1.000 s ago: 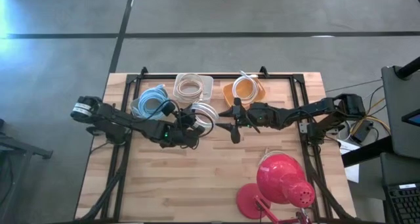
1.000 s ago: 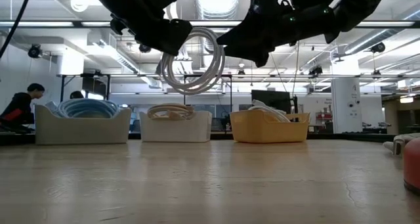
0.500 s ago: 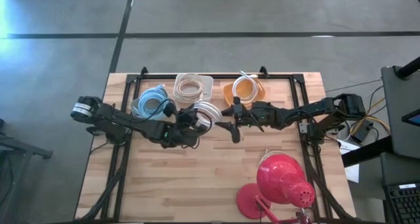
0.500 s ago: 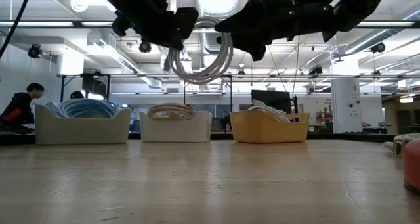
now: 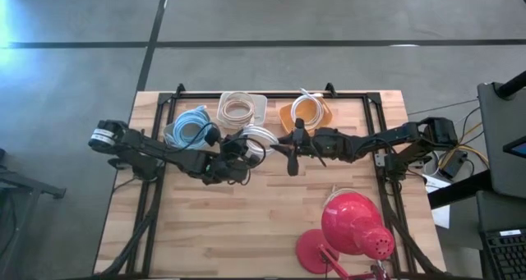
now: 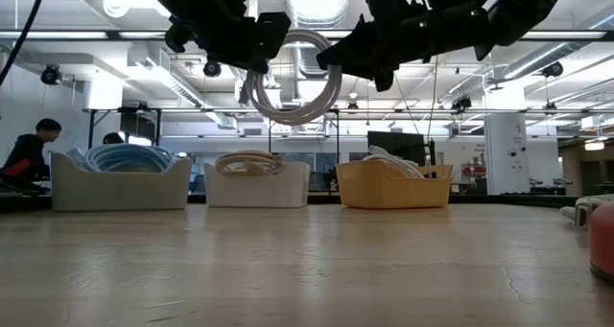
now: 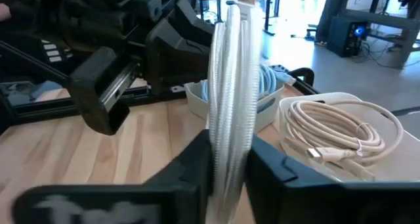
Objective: Pick & Place USB Port
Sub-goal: Put the white USB cable into the yellow bin
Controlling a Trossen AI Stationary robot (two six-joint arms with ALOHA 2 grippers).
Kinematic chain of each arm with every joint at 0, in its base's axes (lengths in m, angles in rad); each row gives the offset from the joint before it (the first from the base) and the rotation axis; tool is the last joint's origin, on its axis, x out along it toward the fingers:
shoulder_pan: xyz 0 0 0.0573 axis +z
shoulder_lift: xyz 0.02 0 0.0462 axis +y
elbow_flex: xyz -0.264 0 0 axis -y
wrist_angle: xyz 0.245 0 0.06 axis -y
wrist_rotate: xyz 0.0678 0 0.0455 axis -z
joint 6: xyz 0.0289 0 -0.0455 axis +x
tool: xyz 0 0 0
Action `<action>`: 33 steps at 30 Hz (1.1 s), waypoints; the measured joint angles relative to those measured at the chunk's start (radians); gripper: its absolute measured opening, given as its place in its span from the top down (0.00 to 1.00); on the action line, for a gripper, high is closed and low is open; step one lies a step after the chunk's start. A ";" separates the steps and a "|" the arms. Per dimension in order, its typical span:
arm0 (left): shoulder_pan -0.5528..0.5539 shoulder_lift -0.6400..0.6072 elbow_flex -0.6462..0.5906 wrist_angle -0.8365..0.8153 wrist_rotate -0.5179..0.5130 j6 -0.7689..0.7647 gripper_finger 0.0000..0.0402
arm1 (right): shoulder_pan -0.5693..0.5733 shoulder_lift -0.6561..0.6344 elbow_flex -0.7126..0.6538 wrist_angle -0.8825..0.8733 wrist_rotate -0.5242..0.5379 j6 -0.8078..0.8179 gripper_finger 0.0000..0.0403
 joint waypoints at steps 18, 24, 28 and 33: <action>0.006 0.001 -0.001 -0.057 0.132 0.000 0.82 | 0.001 -0.001 0.000 -0.098 0.000 0.031 0.91; 0.006 0.001 -0.001 -0.058 0.141 0.000 0.82 | 0.001 -0.009 0.000 -0.106 0.000 0.032 0.91; 0.005 0.001 -0.001 -0.057 0.111 -0.024 0.82 | 0.000 -0.009 0.000 -0.104 0.000 0.033 0.91; 0.023 0.001 -0.001 -0.064 0.178 0.020 0.82 | 0.000 -0.009 0.000 -0.111 0.002 0.034 0.91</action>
